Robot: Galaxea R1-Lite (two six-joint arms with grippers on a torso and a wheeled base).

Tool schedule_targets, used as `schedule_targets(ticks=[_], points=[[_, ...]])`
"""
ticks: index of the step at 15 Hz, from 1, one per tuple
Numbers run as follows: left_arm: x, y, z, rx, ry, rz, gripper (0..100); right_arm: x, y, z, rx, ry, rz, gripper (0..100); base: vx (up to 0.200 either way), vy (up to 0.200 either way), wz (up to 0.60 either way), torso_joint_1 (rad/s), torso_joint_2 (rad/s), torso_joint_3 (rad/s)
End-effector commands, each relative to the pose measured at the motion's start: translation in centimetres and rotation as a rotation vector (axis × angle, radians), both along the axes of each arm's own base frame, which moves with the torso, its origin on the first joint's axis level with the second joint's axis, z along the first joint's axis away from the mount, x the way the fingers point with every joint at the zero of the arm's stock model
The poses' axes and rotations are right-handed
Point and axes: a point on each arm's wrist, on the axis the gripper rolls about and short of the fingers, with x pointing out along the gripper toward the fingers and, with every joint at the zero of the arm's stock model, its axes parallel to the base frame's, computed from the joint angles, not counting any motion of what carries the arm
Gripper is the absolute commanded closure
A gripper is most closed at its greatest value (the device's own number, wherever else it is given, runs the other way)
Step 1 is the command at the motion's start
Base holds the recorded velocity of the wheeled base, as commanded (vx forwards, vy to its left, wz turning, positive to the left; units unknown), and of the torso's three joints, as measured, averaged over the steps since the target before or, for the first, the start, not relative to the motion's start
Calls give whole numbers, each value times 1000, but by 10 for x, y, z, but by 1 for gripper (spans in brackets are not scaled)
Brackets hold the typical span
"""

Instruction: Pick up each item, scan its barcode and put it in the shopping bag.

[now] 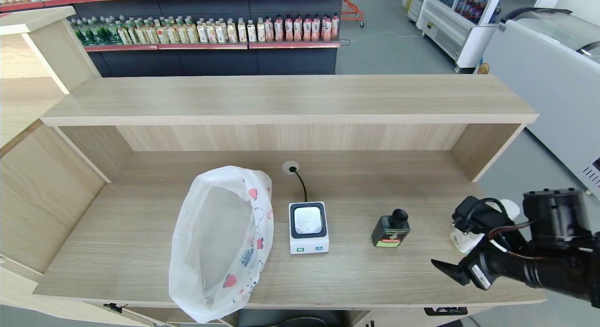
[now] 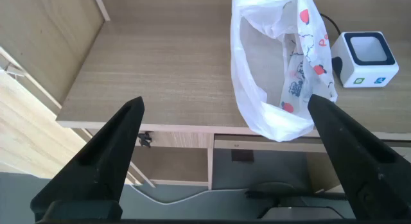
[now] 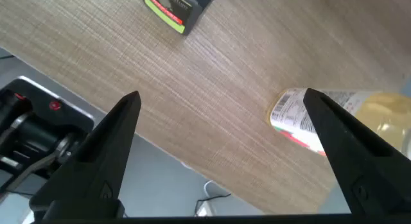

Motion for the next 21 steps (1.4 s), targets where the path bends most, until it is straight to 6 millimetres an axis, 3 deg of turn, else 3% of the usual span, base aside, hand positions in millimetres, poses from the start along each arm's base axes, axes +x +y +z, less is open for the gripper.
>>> schedule_targets(ticks=[1, 4, 9, 16, 21], points=[[0, 0, 0, 0, 1, 0, 0, 28, 8, -33, -53, 60, 41, 0, 0, 0, 0, 0, 0, 0], [0, 0, 0, 0, 0, 0, 0, 41, 20, -42, -28, 45, 88, 0, 0, 0, 0, 0, 0, 0], [0, 0, 0, 0, 0, 0, 0, 80, 43, -52, 45, -10, 202, 0, 0, 0, 0, 0, 0, 0], [0, 0, 0, 0, 0, 0, 0, 107, 61, -55, 95, -41, 246, 0, 0, 0, 0, 0, 0, 0], [0, 0, 0, 0, 0, 0, 0, 111, 66, -64, 94, -20, 254, 0, 0, 0, 0, 0, 0, 0]])
